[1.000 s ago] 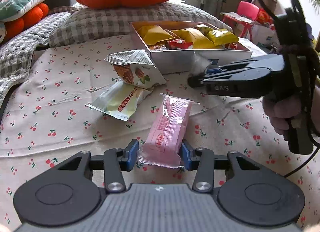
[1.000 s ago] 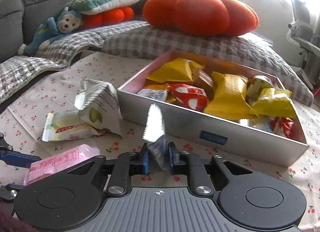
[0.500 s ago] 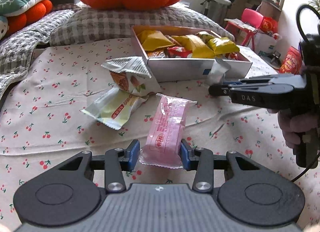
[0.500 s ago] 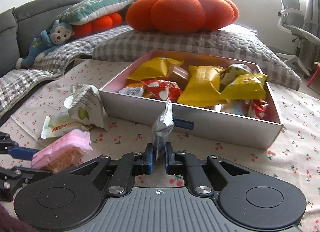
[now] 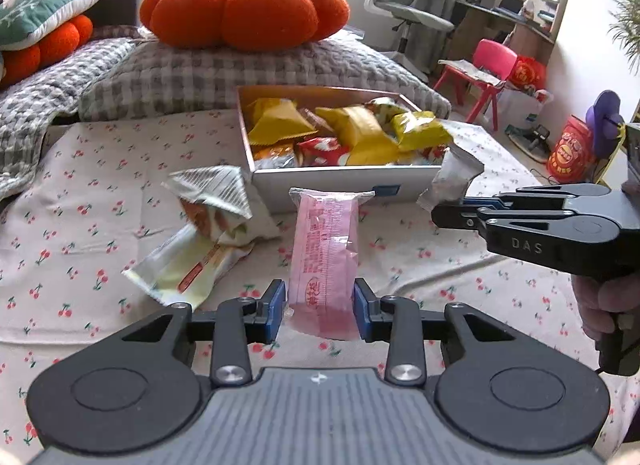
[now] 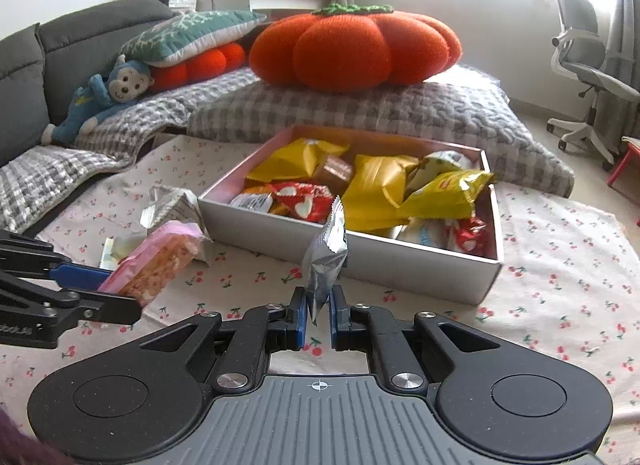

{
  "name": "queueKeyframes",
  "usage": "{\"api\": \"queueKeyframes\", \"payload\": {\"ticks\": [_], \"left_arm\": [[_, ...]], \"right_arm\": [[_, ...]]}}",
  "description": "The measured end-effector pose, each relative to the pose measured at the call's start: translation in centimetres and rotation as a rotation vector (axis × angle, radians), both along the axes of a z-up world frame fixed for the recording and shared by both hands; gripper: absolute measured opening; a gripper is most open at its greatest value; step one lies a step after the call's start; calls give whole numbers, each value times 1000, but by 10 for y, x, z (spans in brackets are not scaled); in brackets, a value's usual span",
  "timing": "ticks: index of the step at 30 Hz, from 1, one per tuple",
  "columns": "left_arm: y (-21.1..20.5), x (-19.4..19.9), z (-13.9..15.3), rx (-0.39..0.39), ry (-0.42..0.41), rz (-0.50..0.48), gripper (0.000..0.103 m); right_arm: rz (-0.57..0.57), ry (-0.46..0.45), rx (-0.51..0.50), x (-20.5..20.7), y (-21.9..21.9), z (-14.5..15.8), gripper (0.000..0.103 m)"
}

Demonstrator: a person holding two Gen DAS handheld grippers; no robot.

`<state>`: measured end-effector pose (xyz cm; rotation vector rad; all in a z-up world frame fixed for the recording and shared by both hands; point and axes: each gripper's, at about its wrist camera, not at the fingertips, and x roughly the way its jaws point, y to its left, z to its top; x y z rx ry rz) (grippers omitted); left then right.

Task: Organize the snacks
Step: 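Carry the pink packet and silver wrapper into the box and open both tools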

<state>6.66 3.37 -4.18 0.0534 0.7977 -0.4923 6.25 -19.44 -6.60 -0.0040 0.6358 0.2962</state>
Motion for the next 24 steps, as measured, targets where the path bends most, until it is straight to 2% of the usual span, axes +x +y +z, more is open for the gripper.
{"api": "queueKeyframes", "payload": {"ticks": [14, 24], "left_arm": [[-38, 25, 23, -43, -57, 9, 32], [-60, 55, 17, -47, -73, 78, 32]], "right_arm": [[-10, -45, 24, 5, -32, 22, 9], [-7, -64, 42, 29, -38, 24, 9]]}}
